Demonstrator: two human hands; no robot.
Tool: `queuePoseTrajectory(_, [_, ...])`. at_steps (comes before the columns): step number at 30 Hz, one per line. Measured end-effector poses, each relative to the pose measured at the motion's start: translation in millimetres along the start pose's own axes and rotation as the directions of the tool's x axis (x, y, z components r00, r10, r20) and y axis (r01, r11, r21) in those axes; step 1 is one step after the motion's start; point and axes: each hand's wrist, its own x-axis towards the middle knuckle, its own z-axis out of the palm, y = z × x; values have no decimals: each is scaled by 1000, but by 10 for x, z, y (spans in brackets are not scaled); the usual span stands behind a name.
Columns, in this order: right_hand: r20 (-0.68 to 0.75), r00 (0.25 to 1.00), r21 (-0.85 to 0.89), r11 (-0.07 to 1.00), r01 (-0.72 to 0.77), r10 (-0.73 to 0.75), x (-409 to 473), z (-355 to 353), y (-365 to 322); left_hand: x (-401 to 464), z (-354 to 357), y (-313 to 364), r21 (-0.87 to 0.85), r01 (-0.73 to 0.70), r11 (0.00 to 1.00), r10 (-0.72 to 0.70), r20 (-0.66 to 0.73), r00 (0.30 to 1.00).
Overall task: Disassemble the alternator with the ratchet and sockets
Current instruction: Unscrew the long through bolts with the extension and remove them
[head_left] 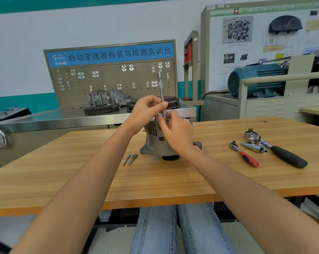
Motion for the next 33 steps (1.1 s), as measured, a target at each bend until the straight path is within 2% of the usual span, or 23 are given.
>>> queuePoseTrajectory(8, [-26, 999, -25, 999, 24, -25, 16, 17, 37, 23, -4, -25, 5, -6, 1000, 6, 7, 1000])
queuePoseTrajectory(17, [-32, 992, -94, 989, 115, -119, 14, 5, 30, 18, -11, 1, 11, 10, 1000, -10, 38, 999])
queuePoseTrajectory(26, [-13, 1000, -38, 999, 12, -12, 25, 7, 8, 17, -10, 5, -11, 30, 999, -30, 9, 1000])
queuePoseTrajectory(33, [37, 996, -69, 994, 88, -86, 37, -14, 59, 27, -4, -4, 0, 28, 1000, -28, 16, 999])
